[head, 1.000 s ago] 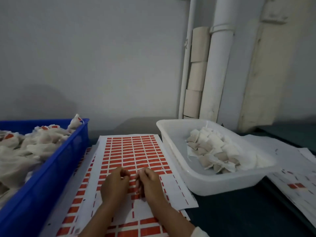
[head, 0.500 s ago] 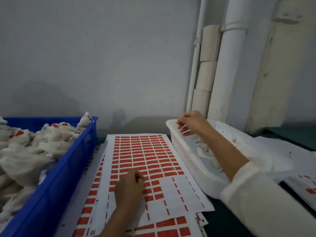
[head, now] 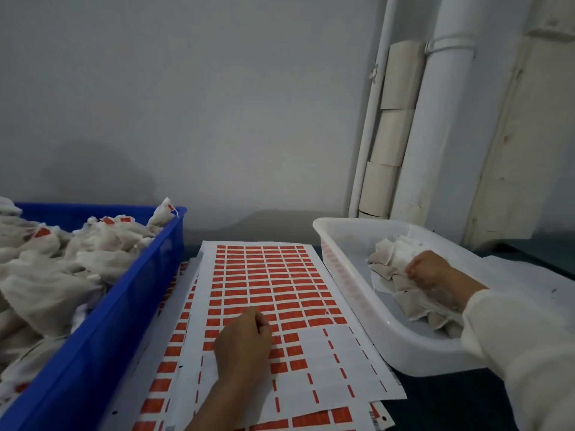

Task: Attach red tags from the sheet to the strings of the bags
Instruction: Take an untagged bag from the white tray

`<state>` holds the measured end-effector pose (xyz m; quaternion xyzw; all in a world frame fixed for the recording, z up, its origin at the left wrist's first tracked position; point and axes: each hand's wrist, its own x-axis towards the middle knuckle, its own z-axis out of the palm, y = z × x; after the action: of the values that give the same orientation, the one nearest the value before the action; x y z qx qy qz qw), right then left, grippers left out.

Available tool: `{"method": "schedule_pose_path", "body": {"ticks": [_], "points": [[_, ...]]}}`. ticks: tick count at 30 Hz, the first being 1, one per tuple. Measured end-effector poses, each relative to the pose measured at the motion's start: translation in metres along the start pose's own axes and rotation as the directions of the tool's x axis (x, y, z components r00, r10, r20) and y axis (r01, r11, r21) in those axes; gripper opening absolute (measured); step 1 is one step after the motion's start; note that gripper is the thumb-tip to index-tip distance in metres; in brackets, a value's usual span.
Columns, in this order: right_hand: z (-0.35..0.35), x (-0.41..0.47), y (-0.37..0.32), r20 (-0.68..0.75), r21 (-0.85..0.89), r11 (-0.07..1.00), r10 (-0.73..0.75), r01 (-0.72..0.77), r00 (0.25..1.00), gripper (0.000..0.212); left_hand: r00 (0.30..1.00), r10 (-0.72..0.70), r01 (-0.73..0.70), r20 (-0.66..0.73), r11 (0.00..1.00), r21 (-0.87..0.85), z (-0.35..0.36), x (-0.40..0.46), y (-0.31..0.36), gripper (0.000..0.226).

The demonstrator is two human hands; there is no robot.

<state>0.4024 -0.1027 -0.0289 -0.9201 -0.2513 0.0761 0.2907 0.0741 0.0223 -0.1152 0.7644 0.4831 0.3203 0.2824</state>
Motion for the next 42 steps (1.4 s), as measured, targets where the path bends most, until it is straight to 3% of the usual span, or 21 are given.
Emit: {"method": "schedule_pose_path", "body": {"ticks": [4,8,13,19,21,24,27,29,34,39,42], "points": [[-0.002,0.017,0.005,-0.107,-0.358,0.933,-0.079,0.036,0.991,0.032,1.0,0.0,0.0,0.002,1.0,0.005,0.001,0.0,0.0,0.007],[0.005,0.025,0.013,-0.103,-0.485,0.873,-0.001,-0.05,0.995,0.063,1.0,-0.001,0.001,-0.003,1.0,0.0,0.002,0.0,-0.001,0.008],[0.002,0.029,0.017,-0.045,-0.376,0.923,0.073,-0.084,0.996,0.066,1.0,0.015,-0.015,0.001,1.0,0.006,0.003,0.002,-0.003,0.008],[-0.004,0.036,0.013,-0.243,-0.128,0.93,0.308,-0.346,0.92,0.086,1.0,0.02,-0.02,0.003,1.0,0.014,0.002,0.002,-0.004,0.008],[-0.008,0.039,0.016,-0.253,-0.039,0.931,0.343,-0.364,0.905,0.078,1.0,0.02,-0.02,0.002,1.0,0.01,0.002,0.003,-0.004,0.008],[-0.008,0.039,0.023,-0.218,0.069,0.959,0.282,-0.274,0.934,0.031,1.0,0.016,-0.016,0.001,1.0,-0.006,0.003,0.003,-0.004,0.008],[-0.012,0.037,0.022,-0.321,-0.006,0.975,0.209,-0.223,0.924,0.05,1.0,0.02,-0.02,0.001,1.0,0.0,0.003,0.004,-0.005,0.008],[-0.011,0.037,0.024,-0.298,-0.024,0.978,0.191,-0.207,0.935,0.053,1.0,0.019,-0.019,-0.003,1.0,0.001,0.003,0.004,-0.005,0.008],[-0.005,0.032,0.027,-0.292,-0.145,0.983,0.068,-0.114,0.954,0.027,1.0,0.017,-0.017,-0.01,1.0,0.004,0.004,0.004,-0.005,0.008],[-0.006,0.029,0.009,-0.394,-0.023,0.999,0.034,-0.047,0.918,0.025,0.999,0.029,-0.029,-0.017,1.0,-0.001,0.005,0.006,-0.007,0.01],[-0.009,0.017,-0.015,-0.483,0.005,0.997,-0.064,0.076,0.873,0.025,0.999,0.03,-0.03,-0.019,1.0,-0.004,0.005,0.007,-0.007,0.01]]}}
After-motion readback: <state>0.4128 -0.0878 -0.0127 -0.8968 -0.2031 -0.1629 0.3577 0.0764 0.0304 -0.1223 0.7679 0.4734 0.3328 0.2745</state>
